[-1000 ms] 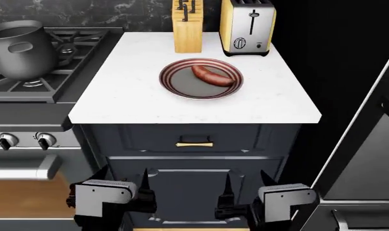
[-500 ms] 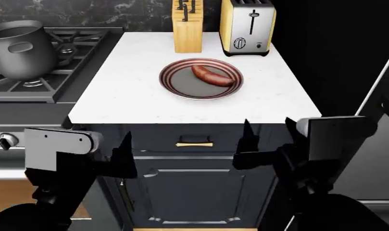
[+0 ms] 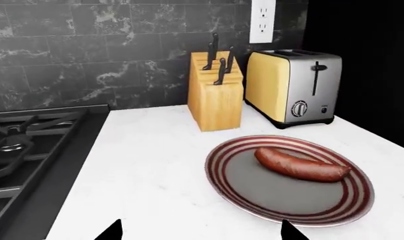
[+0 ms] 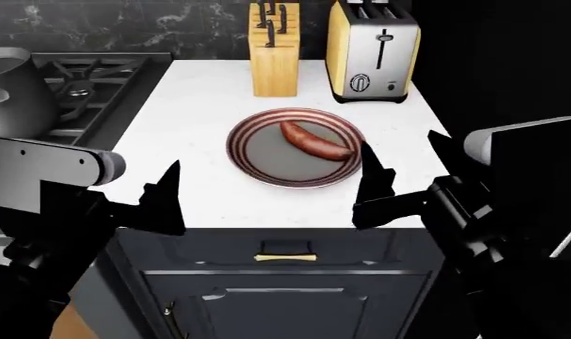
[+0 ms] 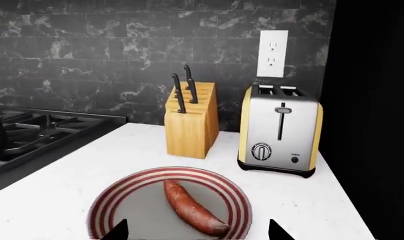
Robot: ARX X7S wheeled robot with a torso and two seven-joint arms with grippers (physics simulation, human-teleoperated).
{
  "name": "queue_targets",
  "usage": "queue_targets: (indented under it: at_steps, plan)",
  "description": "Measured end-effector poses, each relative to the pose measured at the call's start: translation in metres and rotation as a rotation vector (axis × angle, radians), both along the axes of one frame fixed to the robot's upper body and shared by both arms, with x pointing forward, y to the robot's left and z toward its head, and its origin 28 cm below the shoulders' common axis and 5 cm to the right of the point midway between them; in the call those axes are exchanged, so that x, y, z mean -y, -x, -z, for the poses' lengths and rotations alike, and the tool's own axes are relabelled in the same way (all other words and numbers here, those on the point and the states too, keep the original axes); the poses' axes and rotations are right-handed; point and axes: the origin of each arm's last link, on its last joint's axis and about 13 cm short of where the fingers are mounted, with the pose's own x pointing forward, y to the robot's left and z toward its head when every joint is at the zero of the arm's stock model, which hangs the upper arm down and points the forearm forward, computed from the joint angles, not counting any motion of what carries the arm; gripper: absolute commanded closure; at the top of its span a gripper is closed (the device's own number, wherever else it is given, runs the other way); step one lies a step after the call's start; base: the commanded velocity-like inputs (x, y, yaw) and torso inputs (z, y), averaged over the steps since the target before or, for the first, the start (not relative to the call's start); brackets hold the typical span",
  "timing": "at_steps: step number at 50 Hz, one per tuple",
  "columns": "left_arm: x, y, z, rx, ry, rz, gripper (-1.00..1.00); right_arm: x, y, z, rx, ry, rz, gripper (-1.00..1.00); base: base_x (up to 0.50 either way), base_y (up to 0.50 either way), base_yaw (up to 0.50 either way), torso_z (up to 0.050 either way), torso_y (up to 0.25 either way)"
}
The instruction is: Frozen meat rests on a plate on the counter. Retrieve the meat and place it in a pot on a burner. Then turn the burner on.
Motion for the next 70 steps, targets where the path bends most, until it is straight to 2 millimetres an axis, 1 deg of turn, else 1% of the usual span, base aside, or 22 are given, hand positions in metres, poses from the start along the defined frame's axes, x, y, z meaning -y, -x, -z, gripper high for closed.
queue_targets:
  at_steps: [11,27,39,45,54,63,70]
  plan:
    - [-0.001,0.002,-0.003,0.01,-0.016,0.0,-1.0,0.001,0.002,-0.003,0.013,0.012,-0.009,-1.0,0.5,0.0,0.0,0.0,0.0]
    - [-0.004,0.0,-0.002,0.016,-0.018,-0.003,-1.0,-0.001,-0.002,-0.005,0.012,0.025,-0.016,-1.0,0.5,0.0,0.0,0.0,0.001]
    - [-0.005,0.001,0.001,0.042,-0.019,0.007,-1.0,-0.002,-0.011,-0.013,-0.039,0.03,-0.024,-1.0,0.03,0.0,0.0,0.0,0.001]
    - [-0.004,0.001,0.002,0.063,-0.011,0.035,-1.0,-0.002,-0.017,-0.023,-0.095,0.053,-0.052,-1.0,0.0,0.0,0.0,0.0,0.0]
    - [-0.004,-0.003,0.001,0.096,0.001,0.063,-1.0,0.003,-0.028,-0.043,-0.161,0.09,-0.12,-1.0,0.0,0.0,0.0,0.0,0.0]
    - [-0.005,-0.013,-0.005,0.124,0.013,0.08,-1.0,0.007,-0.042,-0.067,-0.223,0.177,-0.21,-1.0,0.0,0.0,0.0,0.0,0.0]
    - [-0.006,-0.023,-0.011,0.147,0.021,0.084,-1.0,0.006,-0.055,-0.082,-0.274,0.258,-0.29,-1.0,0.0,0.0,0.0,0.0,0.0]
